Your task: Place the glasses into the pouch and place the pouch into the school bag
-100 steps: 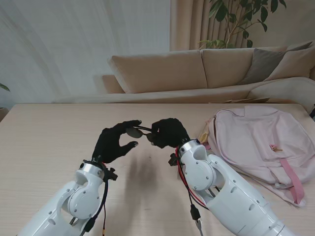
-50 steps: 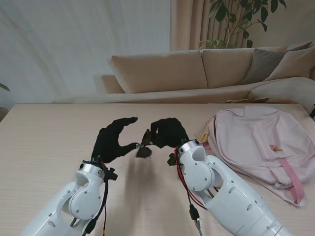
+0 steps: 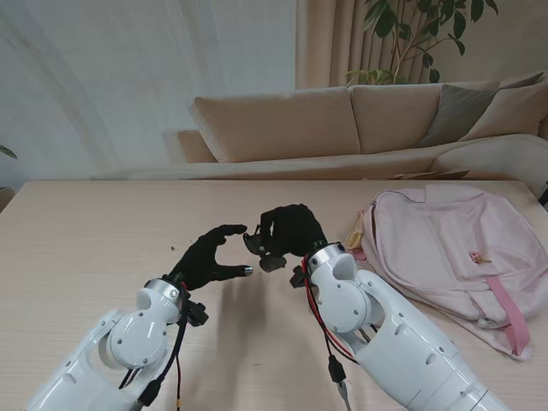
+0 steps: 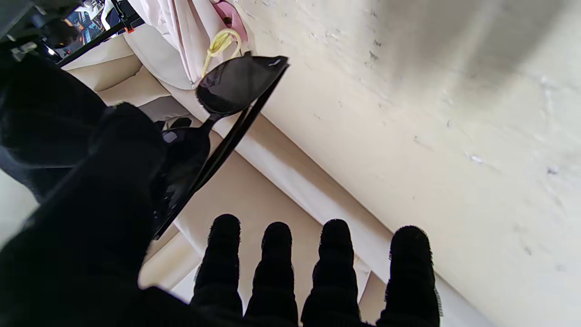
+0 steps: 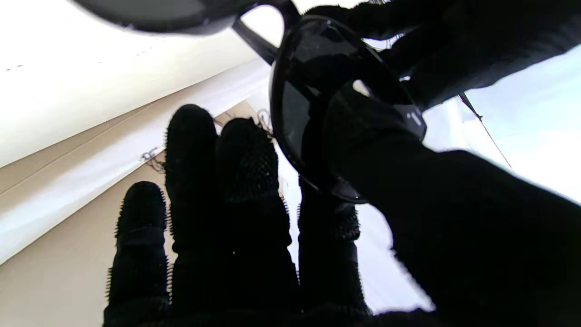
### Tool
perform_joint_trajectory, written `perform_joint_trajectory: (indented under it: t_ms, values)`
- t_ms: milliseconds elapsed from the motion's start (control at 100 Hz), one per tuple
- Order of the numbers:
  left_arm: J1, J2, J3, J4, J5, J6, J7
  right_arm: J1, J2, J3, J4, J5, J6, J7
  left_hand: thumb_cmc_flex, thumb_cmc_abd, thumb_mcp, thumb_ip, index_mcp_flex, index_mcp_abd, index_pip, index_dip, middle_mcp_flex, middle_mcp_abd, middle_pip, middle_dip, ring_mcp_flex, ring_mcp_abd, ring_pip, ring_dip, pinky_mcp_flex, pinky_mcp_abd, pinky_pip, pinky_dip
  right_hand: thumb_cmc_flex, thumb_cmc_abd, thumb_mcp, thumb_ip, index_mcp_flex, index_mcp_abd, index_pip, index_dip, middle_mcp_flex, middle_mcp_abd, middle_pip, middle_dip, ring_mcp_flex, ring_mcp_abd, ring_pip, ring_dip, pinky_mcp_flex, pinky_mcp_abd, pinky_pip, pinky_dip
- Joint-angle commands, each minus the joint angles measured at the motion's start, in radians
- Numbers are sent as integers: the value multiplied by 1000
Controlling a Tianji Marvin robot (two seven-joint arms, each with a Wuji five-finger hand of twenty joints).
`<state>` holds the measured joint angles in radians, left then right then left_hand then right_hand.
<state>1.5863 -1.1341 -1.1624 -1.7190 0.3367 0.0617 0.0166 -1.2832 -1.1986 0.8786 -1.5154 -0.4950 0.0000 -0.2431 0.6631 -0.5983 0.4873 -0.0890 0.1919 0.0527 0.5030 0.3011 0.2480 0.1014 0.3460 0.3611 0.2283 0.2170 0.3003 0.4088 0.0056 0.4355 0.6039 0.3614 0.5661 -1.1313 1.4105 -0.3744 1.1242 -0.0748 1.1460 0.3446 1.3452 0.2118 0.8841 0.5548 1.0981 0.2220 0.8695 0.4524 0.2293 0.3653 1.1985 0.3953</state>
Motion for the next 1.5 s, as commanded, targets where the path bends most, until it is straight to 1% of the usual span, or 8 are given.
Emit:
perform_joint_trajectory:
  t_ms: [0,330,470,610,740,950,1170,1490]
  values:
    - [-13,-1,8,12,-23,16,-42,0,-6,-4,-2,-3,-6,8,-32,-33,-36,10,-20,30,-43,-16,-43,-2,-33,-25,-58,-31,-49,-19,-42,-35,-93,-24,57,-13,123,-25,63,-34,50,32,49,119,5,9,2,-40,35,11,-2,-13,22,19]
    - [-122,-32,84,169,-269,-45,-63,-2,-15,-5,-31,14,-2,-13,-75,-135,63,-19,-39,10,-260,-126,-96,-66,-218,-52,-156,-106,-122,-47,-84,-134,-246,22,60,-9,121,-22,62,-32,49,37,39,119,13,8,-4,-39,44,6,7,-10,22,21]
    - [-157,-46,122,221,-283,-94,-34,-6,-17,-7,-45,22,-1,-14,-71,-134,87,-22,-34,-103,-214,-81,-88,-85,-207,-8,-143,-104,-106,-32,-76,-133,-266,31,58,-4,121,-22,61,-35,47,37,38,118,15,6,-4,-42,45,4,7,-10,22,21]
    - [-168,-63,142,241,-345,-122,-11,-8,-18,-7,-54,24,-1,-18,-31,-103,78,-12,-40,-324,57,72,-63,-109,-138,15,-115,-104,-78,-14,-69,-139,-274,45,56,-2,120,-22,60,-37,44,38,38,118,17,4,-2,-44,47,3,11,-14,22,22]
    - [-173,-73,151,250,-356,-133,20,-9,-25,-5,-51,28,3,-41,17,-16,86,3,177,-376,258,212,-15,-131,-3,31,-59,-110,-29,7,-53,-144,-247,52,56,3,120,-20,60,-34,44,39,36,118,19,4,-5,-42,49,3,16,-18,24,23]
    - [-166,-88,146,250,-365,-112,68,-16,-34,3,-40,41,11,-72,248,165,-98,0,543,-345,428,264,284,-93,77,4,126,-89,70,16,-13,-130,-21,34,59,6,120,-19,59,-29,43,41,33,120,22,3,-6,-41,52,4,19,-25,27,25]
    - [-134,-92,112,211,-397,-71,86,-25,-37,14,-25,40,9,-95,348,262,-203,16,474,-269,449,410,660,-33,121,146,409,-3,192,50,91,-58,210,59,55,5,117,-20,60,-32,43,43,31,121,29,4,-9,-43,57,4,18,-32,32,28]
    - [-62,-45,25,98,-199,-8,39,-45,-27,42,-23,40,37,-68,414,305,-294,36,460,-218,443,459,707,0,306,467,455,48,409,214,113,-29,342,127,24,112,64,0,14,-61,-5,54,-32,80,53,9,-50,-71,40,13,-11,-66,26,28]
